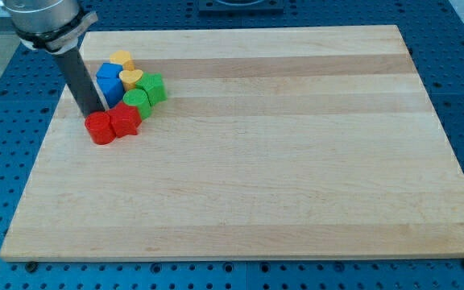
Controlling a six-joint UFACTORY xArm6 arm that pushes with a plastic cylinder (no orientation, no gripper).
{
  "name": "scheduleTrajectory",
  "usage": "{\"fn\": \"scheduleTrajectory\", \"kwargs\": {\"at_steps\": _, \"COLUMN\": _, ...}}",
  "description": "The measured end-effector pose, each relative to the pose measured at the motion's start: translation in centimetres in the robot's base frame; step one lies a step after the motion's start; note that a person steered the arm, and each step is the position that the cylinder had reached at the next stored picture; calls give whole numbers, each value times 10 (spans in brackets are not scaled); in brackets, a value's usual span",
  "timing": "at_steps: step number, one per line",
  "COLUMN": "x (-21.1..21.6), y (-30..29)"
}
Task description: Separate the red star from the red cirle
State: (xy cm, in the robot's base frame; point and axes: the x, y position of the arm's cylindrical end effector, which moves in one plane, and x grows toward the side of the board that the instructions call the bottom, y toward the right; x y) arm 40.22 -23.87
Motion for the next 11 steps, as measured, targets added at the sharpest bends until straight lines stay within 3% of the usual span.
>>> {"fn": "scheduleTrajectory", "kwargs": {"at_steps": 2, "x": 38, "y": -21}}
{"fn": "scheduleTrajectory", "kwargs": {"at_steps": 4, "x": 38, "y": -5}}
{"fn": "scheduleTrajectory", "kwargs": {"at_steps": 9, "x": -2, "y": 130}}
{"fn": "scheduleTrajectory", "kwargs": {"at_steps": 11, "x": 21, "y": 127}}
